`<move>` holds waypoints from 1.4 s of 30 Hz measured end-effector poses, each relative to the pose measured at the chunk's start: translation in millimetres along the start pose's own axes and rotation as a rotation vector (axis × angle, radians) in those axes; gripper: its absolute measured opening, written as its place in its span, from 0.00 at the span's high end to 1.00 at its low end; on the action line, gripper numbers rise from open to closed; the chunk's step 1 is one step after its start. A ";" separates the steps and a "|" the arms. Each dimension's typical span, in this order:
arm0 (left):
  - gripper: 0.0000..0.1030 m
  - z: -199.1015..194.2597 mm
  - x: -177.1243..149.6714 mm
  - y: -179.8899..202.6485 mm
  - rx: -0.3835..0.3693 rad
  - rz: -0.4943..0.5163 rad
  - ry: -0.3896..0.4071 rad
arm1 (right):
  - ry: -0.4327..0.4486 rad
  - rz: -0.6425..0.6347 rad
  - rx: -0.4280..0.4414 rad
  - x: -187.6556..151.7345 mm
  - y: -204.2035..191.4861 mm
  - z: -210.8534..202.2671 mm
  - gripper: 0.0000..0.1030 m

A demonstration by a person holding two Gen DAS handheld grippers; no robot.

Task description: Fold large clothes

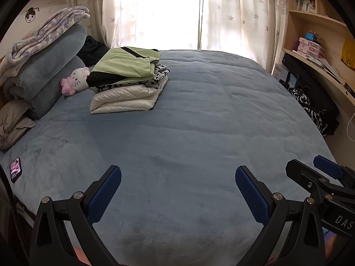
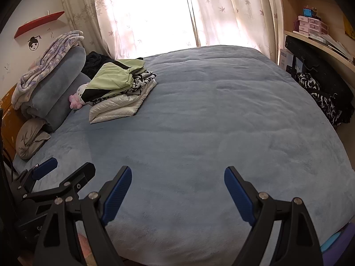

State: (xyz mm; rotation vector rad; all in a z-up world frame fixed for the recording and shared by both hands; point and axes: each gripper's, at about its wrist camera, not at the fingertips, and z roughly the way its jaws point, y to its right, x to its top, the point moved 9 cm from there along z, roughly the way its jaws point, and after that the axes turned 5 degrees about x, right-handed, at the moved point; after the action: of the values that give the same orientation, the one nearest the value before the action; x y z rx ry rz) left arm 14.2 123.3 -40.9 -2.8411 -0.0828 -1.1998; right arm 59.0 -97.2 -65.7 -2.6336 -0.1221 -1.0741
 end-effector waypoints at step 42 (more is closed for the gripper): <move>0.01 18.9 -7.7 -0.4 0.025 0.012 -0.053 | -0.033 0.017 -0.019 -9.2 3.5 17.1 0.17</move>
State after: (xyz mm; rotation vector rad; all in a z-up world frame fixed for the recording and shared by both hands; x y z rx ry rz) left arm 22.3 124.8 -59.6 -2.8483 -0.0827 -1.1132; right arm 64.6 -95.1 -84.6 -2.6650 -0.0964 -1.0312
